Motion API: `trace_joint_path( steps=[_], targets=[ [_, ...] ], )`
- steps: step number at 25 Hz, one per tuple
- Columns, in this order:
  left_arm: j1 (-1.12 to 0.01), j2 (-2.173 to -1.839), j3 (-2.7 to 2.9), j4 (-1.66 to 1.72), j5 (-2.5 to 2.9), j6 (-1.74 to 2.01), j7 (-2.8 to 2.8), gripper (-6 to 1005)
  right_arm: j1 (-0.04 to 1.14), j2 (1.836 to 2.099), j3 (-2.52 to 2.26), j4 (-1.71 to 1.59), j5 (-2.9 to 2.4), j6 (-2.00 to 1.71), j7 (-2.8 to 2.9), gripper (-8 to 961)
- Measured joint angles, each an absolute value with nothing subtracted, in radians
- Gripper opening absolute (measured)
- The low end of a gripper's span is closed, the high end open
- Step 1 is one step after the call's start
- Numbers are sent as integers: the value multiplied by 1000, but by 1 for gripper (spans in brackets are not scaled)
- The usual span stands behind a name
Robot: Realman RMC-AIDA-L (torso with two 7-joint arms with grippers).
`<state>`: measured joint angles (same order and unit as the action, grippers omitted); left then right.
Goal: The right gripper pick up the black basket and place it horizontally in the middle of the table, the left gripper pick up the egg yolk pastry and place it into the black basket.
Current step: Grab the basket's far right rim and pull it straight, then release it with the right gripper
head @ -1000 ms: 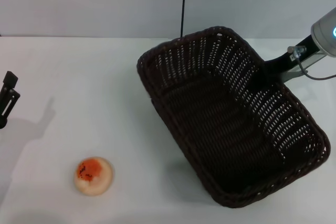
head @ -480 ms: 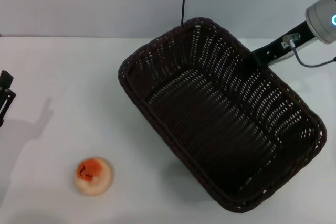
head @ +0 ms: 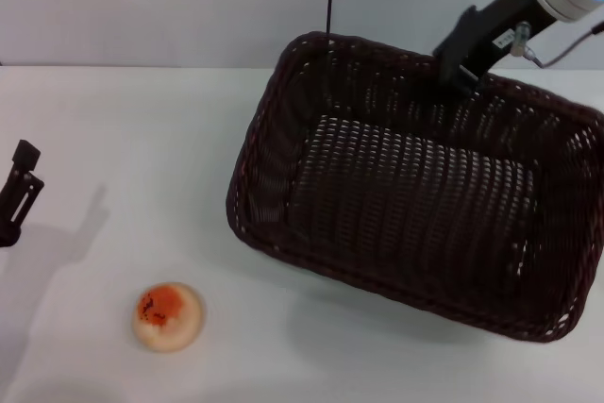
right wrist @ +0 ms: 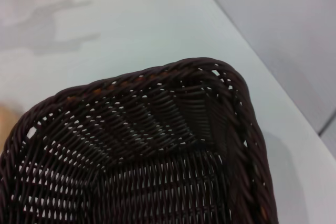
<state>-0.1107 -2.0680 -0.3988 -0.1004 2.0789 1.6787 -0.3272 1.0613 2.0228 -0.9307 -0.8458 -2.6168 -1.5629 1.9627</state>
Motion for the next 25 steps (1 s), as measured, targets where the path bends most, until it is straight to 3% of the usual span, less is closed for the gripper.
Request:
trace_joint_path(
  steps=[7, 25],
  targets=[
    [-79, -2068, -366, -128, 2075, 1703, -314, 843, 1082, 2074, -950, -832, -2566, -1514, 1853, 222],
    [-73, -2071, -365, -144, 2072, 1688, -326, 843, 1010, 2080, -1125, -841, -2433, -1421, 1741, 301]
  ],
)
